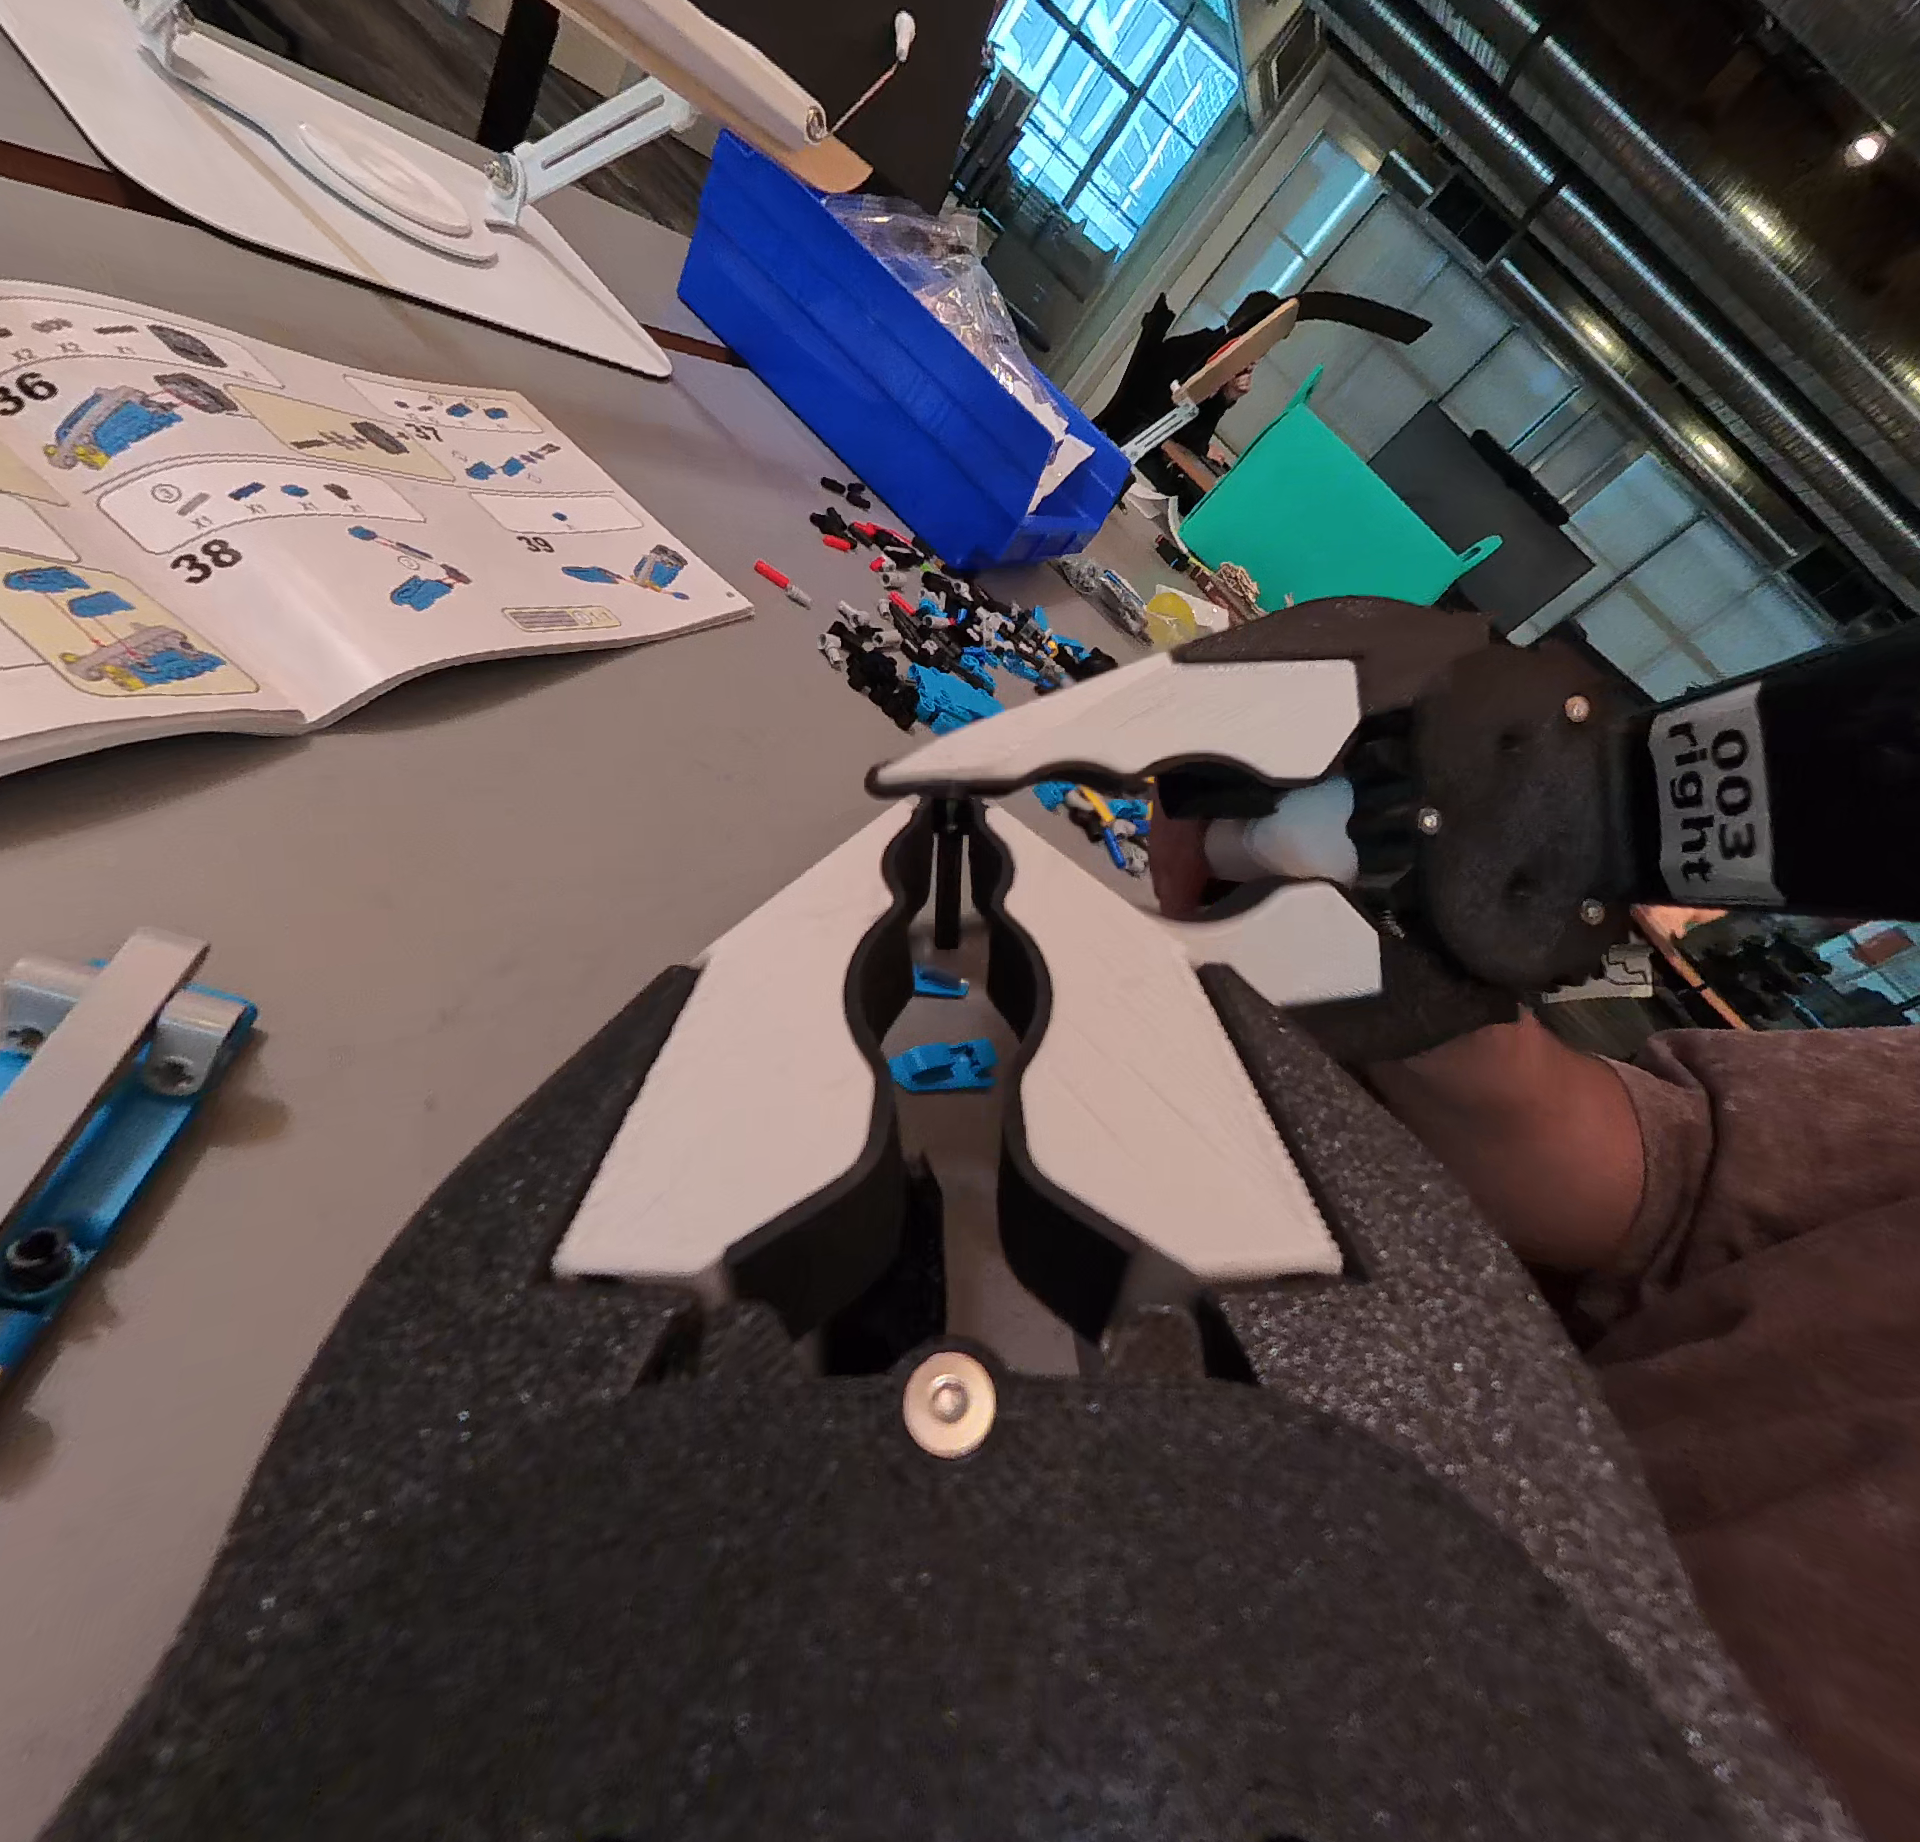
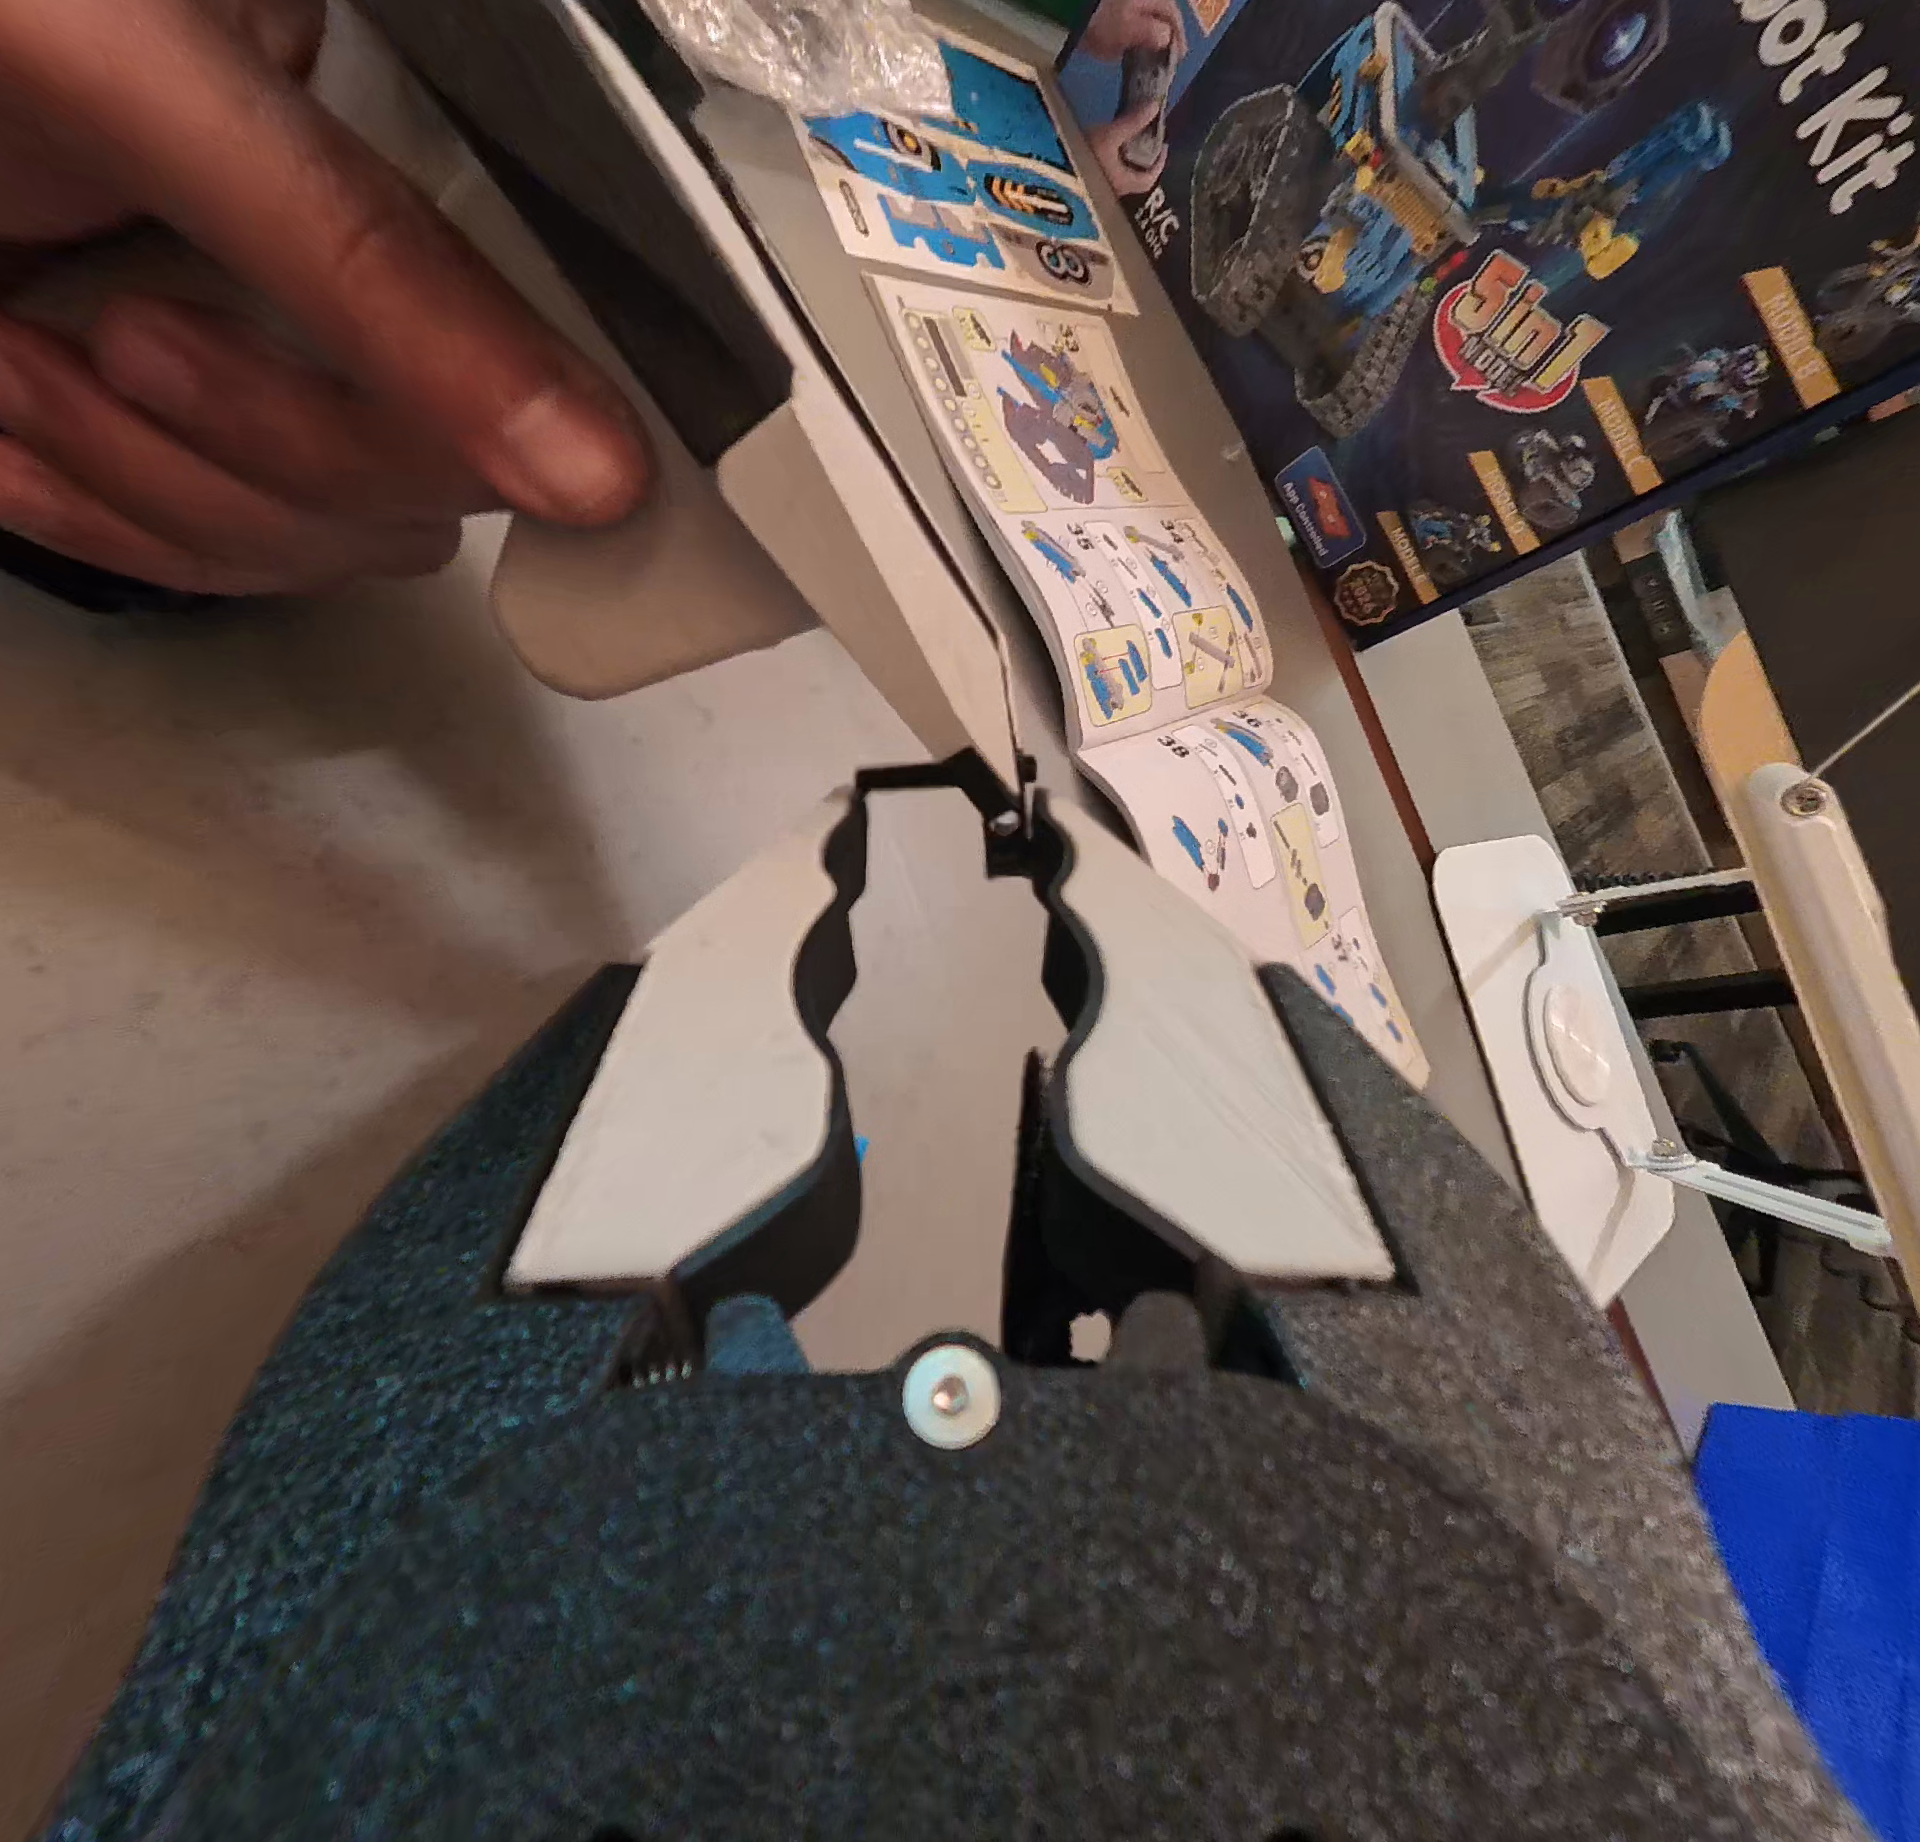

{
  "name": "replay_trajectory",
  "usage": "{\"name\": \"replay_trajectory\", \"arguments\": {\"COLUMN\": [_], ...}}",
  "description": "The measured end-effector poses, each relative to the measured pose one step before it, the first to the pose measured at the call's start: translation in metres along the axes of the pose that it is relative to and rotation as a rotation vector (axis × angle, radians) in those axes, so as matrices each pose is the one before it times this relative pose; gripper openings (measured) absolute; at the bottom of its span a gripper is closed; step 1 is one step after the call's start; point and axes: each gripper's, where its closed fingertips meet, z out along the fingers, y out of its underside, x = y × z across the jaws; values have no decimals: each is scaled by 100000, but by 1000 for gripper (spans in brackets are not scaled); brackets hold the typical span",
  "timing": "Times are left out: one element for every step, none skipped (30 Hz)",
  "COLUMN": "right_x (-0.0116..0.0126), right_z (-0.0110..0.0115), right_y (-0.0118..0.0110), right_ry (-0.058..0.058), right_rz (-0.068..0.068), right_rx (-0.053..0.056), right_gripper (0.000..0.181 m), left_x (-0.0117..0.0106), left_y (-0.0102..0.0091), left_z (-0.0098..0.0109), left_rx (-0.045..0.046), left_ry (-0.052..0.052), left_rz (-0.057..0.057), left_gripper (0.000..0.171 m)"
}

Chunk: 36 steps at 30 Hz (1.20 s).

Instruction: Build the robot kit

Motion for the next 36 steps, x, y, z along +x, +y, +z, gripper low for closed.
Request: {"name": "replay_trajectory", "arguments": {"right_x": [343, 362, 78, -2, -117, -260, -338, -290, -94, -117, -256, 52, 280, 250, 219, 173, -7, -36, -124, -272, -204, 117, 378, 128, 11, -17, -18, -63, -72, 59, 9, 20, 25, -27, 14, 6], "right_z": [1, -163, -189, -131, -120, -117, -5, 55, 113, 184, 195, 187, 141, 42, -50, -79, -58, -34, 36, 111, 108, 40, -60, -114, -68, 29, -10, -82, -48, 58, 151, 77, -26, -60, -114, -82], "right_y": [360, 139, -89, -48, -62, -55, 6, -135, -232, -206, -269, -178, 1, 23, -30, -74, -59, -60, 23, 46, 41, 32, 33, -141, -117, 36, 15, -173, -173, 99, 189, 72, -19, 4, -70, 82], "right_ry": [2885, 3118, 834, -406, -1245, -2090, -2483, -2057, -765, -770, -1162, 1239, 2413, 1435, 663, 323, -304, 105, -47, -861, -456, 1074, 1595, -741, -1496, -820, 43, -291, -643, 159, -104, 219, 386, 148, 648, 540], "right_rz": [-2856, -4936, -2477, 231, 684, 2042, 2443, 2752, 3271, 2547, 1217, 547, -256, -329, 307, 723, 563, 322, 86, -112, -11, 21, -45, 666, 2511, 1558, -13, 206, 1328, 1164, 791, -375, -1995, -2088, -1418, -1464], "right_rx": [-1872, -305, 892, 844, 1510, 1344, 618, 1147, 1304, 382, 348, -203, -1004, -727, 195, 693, 451, 375, -315, -595, -690, -458, -431, 916, 818, -170, 39, 1232, 740, -986, -1468, -425, 309, 103, 954, 98], "right_gripper": [16, 7, 7, 7, 12, 20, 31, 40, 48, 51, 52, 52, 46, 40, 35, 31, 31, 34, 37, 44, 49, 45, 35, 32, 32, 32, 32, 33, 34, 32, 32, 32, 32, 33, 33, 33], "left_x": [89, 182, 168, 38, -151, -234, -175, -81, -48, 9, -1, -62, -75, -6, 52, 64, 42, 21, -67, -99, -72, -6, 76, 137, 37, -43, 47, 144, 81, -110, -177, -27, 37, 74, 101, -28], "left_y": [297, 94, -86, -93, -158, -201, -248, -180, -58, -15, -25, -51, -19, 33, 0, 21, -3, -18, -28, -50, 29, 90, 89, -47, -26, 34, 75, 90, 143, 122, 16, -40, -1, 11, -8, 16], "left_z": [96, 65, 11, -10, -50, -67, -103, -99, -43, -6, -3, -19, -38, -3, 6, 22, 43, 44, 38, 6, 2, -9, -11, -25, 1, 43, 51, 66, 111, 98, 33, 3, -20, -28, -18, -12], "left_rx": [-1504, -129, 476, 225, 802, 879, 1219, 998, 661, 439, 449, 362, 245, 189, 642, 623, 492, 421, 245, 301, -74, -340, -160, 562, 305, -110, -210, -185, -274, -429, -210, -123, -359, -401, -179, -367], "left_ry": [241, 643, 500, -54, -957, -794, 139, 829, 710, 752, 408, 66, 269, 910, 1337, 1234, 832, 371, -287, -588, -215, 540, 899, 834, 70, -512, -83, 561, 149, -779, -817, 289, 423, -4, -398, -974], "left_rz": [475, 114, 324, 762, 278, -638, -1680, -2119, -2043, -1689, -1229, -988, -1435, -2207, -2888, -2698, -1933, -1141, -490, -240, -479, -1115, -1085, -664, -197, 347, 419, -14, -209, -196, -350, -609, 99, 1340, 1994, 1794], "left_gripper": [5, 5, 5, 5, 5, 5, 5, 5, 5, 5, 5, 5, 5, 5, 5, 5, 5, 5, 5, 5, 5, 5, 5, 5, 6, 6, 6, 6, 6, 6, 6, 5, 5, 5, 5, 6]}}
